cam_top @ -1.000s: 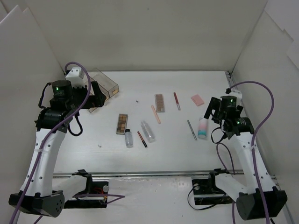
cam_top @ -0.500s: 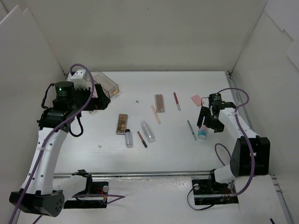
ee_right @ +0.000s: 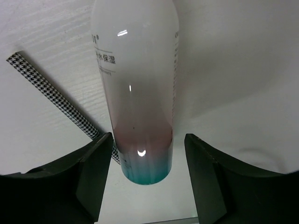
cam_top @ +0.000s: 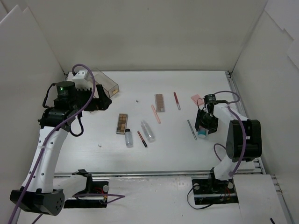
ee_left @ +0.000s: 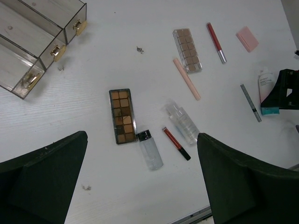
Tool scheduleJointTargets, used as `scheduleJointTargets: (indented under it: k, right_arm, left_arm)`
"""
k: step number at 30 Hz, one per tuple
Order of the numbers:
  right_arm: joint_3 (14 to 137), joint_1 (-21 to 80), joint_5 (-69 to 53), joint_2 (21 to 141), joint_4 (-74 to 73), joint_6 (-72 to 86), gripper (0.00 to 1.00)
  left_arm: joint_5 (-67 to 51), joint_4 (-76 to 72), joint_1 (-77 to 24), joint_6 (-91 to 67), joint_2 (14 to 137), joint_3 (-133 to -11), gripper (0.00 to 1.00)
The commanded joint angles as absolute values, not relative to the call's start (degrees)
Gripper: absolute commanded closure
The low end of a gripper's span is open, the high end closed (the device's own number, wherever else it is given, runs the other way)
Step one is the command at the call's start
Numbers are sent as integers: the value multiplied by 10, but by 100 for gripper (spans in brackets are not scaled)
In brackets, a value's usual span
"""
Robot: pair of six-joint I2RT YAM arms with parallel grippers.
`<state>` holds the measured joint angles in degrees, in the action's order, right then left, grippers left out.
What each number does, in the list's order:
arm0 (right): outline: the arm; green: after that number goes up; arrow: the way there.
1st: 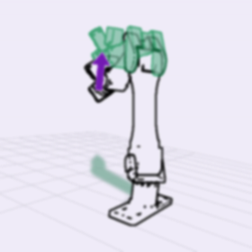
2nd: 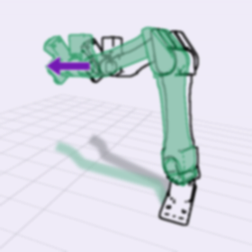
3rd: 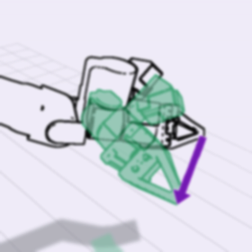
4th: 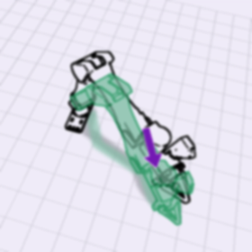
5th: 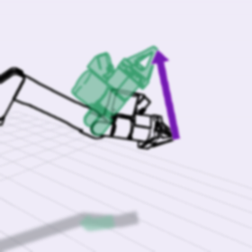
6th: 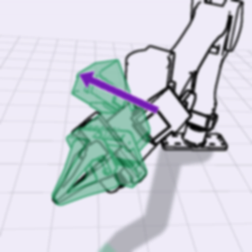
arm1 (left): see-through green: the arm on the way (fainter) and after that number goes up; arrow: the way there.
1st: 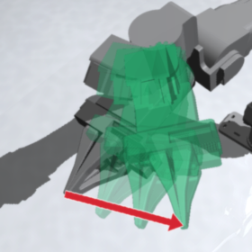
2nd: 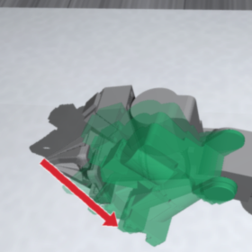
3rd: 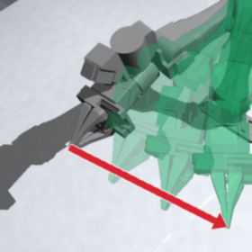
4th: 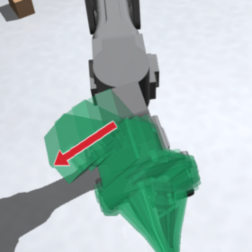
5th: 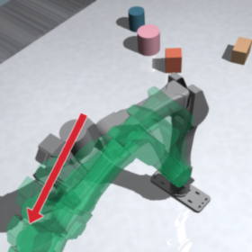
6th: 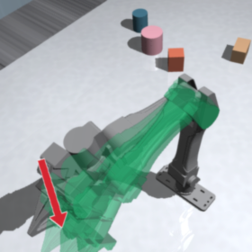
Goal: Organize the makeup
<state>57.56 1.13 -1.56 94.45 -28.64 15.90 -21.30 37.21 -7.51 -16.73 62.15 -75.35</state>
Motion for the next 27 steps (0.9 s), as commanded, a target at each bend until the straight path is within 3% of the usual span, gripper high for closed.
scheduleJointTargets:
  k: [1,4,9,17,27]
  right_arm:
    - [596,8,-24,955,-273,149,41]
    - [600,7,-27,969,-268,142,52]
    - [606,7,-33,976,-267,133,100]
    - [625,87,-10,805,-249,98,100]
    - [586,201,-108,626,-114,57,100]
  left_arm:
    - [-229,351,-78,-171,619,-761,1]
    - [-234,352,-78,-171,618,-761,0]
    - [-243,352,-78,-174,617,-759,4]
    - [-286,334,-83,-202,628,-768,5]
    - [-345,263,-162,-288,685,-815,5]
